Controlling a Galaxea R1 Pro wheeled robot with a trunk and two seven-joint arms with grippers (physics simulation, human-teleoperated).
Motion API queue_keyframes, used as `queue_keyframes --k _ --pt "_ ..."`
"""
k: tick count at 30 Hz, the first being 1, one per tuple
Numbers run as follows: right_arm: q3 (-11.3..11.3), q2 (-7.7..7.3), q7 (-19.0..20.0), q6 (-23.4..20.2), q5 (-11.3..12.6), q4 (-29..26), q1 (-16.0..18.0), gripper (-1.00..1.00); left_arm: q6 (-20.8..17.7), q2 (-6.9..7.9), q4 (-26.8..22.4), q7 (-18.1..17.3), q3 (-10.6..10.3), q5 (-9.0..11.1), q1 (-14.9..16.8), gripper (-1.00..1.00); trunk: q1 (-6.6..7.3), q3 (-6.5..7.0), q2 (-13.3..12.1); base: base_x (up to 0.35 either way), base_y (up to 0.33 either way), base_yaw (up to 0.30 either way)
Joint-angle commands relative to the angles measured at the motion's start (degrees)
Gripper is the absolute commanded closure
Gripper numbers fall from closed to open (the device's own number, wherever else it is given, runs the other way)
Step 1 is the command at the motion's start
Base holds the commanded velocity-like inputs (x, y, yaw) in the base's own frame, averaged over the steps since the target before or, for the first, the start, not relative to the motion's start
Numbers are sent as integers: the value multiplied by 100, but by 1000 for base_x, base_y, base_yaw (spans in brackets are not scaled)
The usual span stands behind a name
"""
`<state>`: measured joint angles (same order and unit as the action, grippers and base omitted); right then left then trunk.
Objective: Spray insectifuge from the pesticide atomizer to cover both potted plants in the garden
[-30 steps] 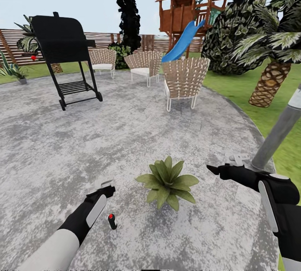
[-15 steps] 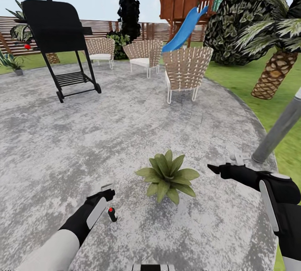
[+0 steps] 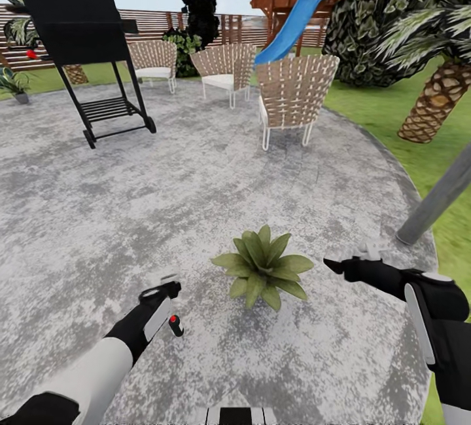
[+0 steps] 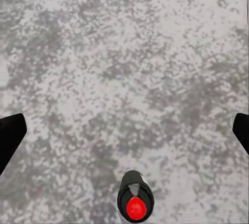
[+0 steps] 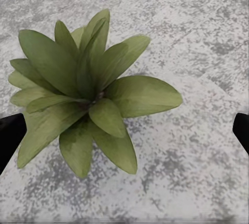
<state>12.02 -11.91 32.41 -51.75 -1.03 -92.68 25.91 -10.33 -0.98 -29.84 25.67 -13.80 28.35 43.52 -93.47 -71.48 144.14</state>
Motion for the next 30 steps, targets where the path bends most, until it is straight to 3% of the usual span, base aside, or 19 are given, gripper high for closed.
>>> queue_keyframes --k 1,5,10,25,30 --pt "0 0 29 -29 -11 -4 0 -100 132 -43 -5 89 -115 -24 -18 -100 -1 -27 4 0 0 0" --pt "44 -12 28 -31 -11 -4 4 -100 376 -227 -24 260 -350 -285 -116 -100 -6 -72 6 0 0 0" --pt "48 84 55 -58 1 -4 75 -100 338 -85 -35 217 -346 -256 -38 -100 -6 -72 6 0 0 0" --pt "48 84 55 -58 1 -4 75 -100 338 -85 -35 217 -346 -256 -38 -100 -6 -72 6 0 0 0" --pt "66 115 55 -88 1 -4 61 -100 408 -20 -44 219 -356 -255 -17 -100 -19 -182 13 0 0 0"
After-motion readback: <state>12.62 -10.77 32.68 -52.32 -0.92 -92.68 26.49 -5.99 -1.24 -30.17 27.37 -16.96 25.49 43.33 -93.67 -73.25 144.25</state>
